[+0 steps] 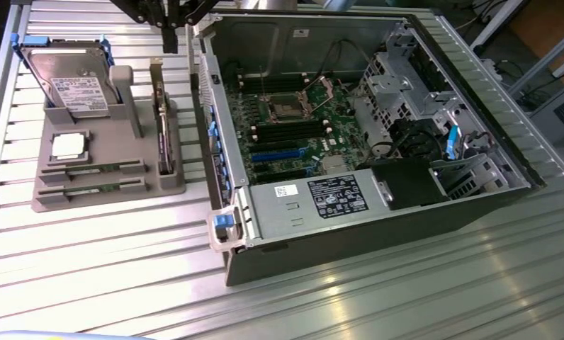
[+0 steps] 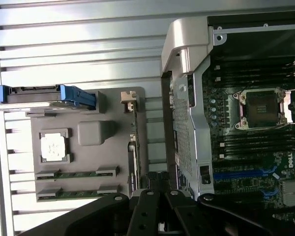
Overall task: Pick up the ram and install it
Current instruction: 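Reach for the ram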
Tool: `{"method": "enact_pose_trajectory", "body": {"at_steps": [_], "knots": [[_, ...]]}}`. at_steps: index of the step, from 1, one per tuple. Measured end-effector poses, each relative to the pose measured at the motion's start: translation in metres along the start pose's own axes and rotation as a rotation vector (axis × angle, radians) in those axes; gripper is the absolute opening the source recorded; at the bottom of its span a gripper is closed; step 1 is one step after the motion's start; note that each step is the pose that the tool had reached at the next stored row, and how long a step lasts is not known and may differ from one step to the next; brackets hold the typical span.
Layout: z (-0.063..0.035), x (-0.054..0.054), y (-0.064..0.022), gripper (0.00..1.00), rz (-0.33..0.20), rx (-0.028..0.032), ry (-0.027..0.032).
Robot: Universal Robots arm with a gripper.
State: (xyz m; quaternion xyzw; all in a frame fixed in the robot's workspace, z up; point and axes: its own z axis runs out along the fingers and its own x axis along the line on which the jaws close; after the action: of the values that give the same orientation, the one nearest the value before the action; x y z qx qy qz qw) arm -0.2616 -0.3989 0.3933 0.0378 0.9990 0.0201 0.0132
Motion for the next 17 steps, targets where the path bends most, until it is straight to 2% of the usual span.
{"method": "enact_pose_trajectory", "body": {"at_steps": [17], "knots": [[-0.0005,0.019,-0.0014,0.1,0.0,0.0016,-0.0001]]}}
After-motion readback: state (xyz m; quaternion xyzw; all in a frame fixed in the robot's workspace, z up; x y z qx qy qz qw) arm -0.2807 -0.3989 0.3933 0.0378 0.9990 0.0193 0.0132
